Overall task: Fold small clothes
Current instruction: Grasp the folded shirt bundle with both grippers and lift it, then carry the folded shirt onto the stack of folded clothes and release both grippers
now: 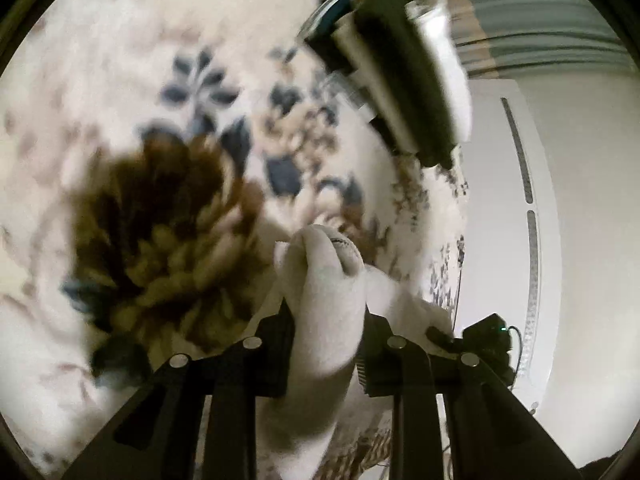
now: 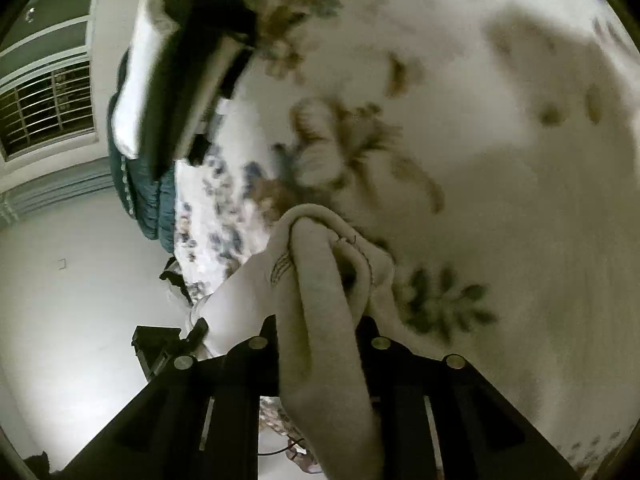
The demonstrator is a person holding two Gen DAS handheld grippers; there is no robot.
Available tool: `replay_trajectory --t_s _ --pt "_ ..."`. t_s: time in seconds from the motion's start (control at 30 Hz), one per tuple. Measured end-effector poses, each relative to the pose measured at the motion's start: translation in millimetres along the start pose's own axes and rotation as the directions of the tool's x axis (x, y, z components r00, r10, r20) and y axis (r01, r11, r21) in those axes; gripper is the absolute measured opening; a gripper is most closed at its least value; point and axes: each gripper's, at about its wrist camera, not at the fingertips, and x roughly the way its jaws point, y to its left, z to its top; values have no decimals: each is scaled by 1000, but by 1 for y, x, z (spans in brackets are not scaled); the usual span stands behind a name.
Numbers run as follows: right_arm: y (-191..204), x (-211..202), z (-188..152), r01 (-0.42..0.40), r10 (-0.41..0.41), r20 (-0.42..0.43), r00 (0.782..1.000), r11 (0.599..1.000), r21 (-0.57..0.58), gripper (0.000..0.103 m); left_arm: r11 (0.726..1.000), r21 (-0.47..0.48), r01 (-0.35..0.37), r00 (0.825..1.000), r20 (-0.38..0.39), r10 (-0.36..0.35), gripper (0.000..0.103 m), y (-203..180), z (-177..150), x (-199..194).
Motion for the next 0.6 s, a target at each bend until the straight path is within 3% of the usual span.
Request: replay_trajectory --t_s 0.1,0.27,0.43,0.6 --pt "35 -22 2 -4 4 24 1000 999 -32 16 998 61 -5 1000 27 3 22 -30 20 -21" --pt "114 -56 27 -29 37 86 996 995 -101 16 986 169 3 995 95 -20 22 -97 85 -51" --pt "200 -74 86 -35 61 136 989 982 -184 16 969 249 -12 987 160 -29 22 -156 165 -61" --pt "269 -59 175 -47 86 151 985 969 -244 16 947 298 -117 970 241 44 24 -193 252 -44"
